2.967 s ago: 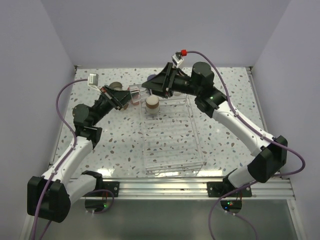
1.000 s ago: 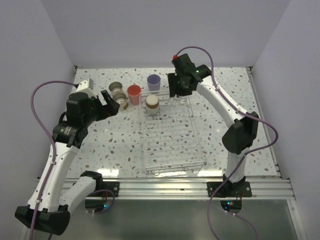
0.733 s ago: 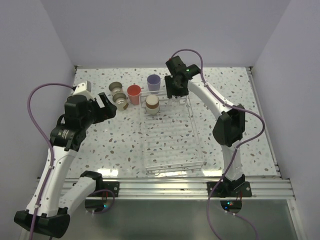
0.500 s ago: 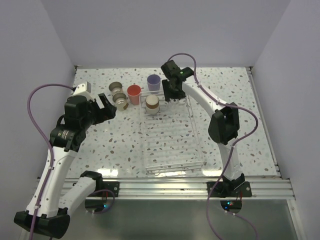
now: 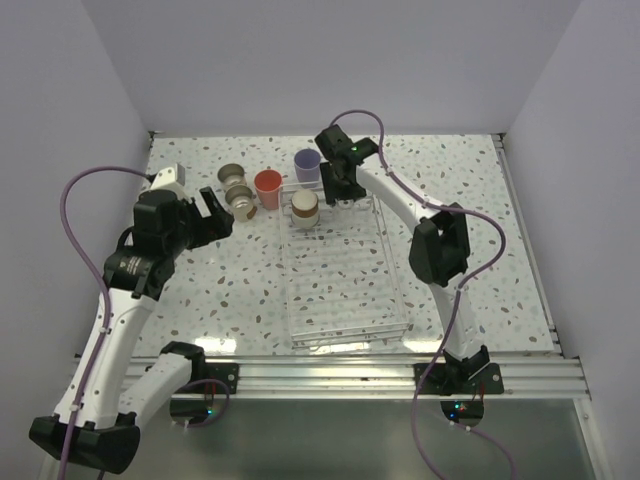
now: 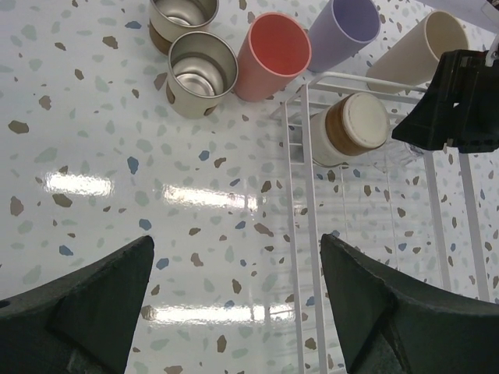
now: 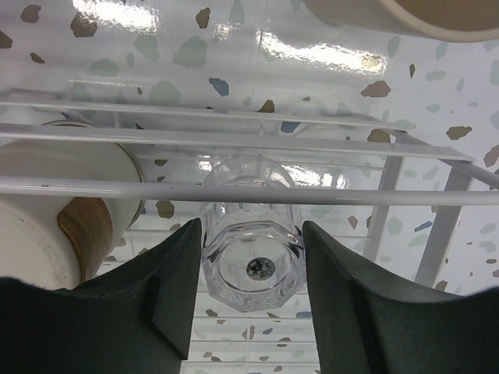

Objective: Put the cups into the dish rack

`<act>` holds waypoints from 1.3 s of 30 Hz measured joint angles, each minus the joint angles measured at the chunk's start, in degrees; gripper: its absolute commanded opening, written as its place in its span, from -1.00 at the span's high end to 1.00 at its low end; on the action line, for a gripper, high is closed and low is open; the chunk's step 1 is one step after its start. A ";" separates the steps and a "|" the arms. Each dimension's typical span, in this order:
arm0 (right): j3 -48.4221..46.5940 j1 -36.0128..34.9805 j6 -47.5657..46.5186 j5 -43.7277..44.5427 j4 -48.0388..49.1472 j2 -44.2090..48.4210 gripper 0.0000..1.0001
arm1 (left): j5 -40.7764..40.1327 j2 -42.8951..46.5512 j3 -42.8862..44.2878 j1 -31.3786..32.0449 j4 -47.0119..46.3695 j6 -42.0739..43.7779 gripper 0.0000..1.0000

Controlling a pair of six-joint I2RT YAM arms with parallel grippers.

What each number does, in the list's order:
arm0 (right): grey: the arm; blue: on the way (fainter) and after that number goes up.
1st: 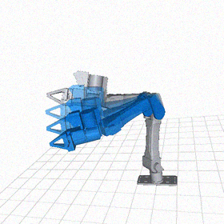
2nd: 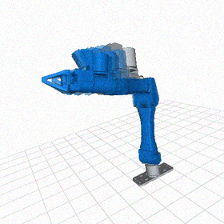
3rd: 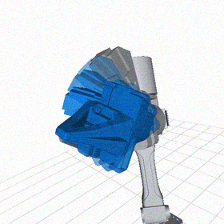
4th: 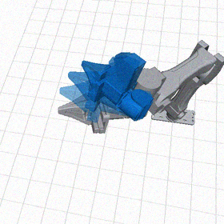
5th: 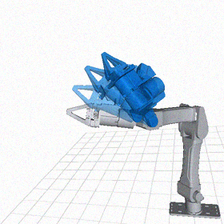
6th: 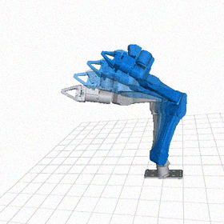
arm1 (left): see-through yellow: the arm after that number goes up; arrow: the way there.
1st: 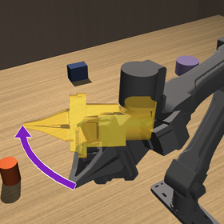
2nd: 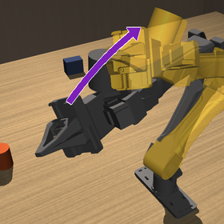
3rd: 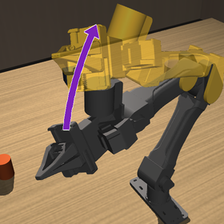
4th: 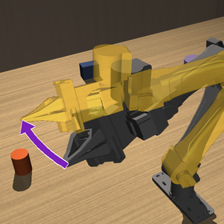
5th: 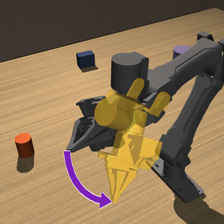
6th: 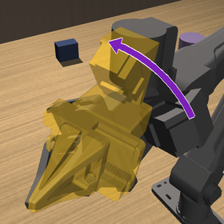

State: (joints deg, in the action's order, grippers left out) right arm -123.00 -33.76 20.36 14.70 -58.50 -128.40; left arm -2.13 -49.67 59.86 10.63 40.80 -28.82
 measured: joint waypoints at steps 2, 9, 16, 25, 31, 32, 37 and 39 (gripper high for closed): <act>-0.68 0.00 0.15 0.31 -0.07 -0.44 -0.30 | -0.20 -0.22 -0.20 0.00 -0.02 0.07 -0.82; -2.78 0.00 0.87 0.66 -0.22 -1.84 -0.75 | -0.26 -2.56 -0.61 0.00 -0.52 0.22 -0.82; -2.97 0.00 1.62 0.70 -0.22 -0.33 -0.88 | -0.85 -5.88 -0.46 0.00 -0.87 1.03 -0.82; 16.09 0.00 3.30 -2.73 4.17 23.65 -0.87 | -5.57 -19.17 5.84 -0.04 -0.74 1.20 -0.80; 37.35 0.00 6.14 -8.46 8.22 46.62 -0.86 | -7.41 -30.82 12.76 -1.01 -0.98 2.54 -0.78; 39.21 0.00 6.45 -8.83 8.26 48.41 -0.86 | -7.56 -33.16 13.97 -1.38 -1.05 2.89 -0.78; 46.97 0.02 7.06 -9.75 7.43 54.14 -0.90 | -7.43 -43.67 18.69 -4.35 -1.40 3.58 -0.79; 48.41 0.02 7.06 -9.68 5.99 55.69 -0.90 | -7.02 -46.73 19.65 -5.49 -1.66 4.00 -0.92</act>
State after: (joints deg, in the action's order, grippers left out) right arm -74.59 -33.74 27.42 5.02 -52.51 -72.71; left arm -9.15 -96.40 79.50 5.15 39.13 -24.82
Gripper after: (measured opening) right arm 0.946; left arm 0.894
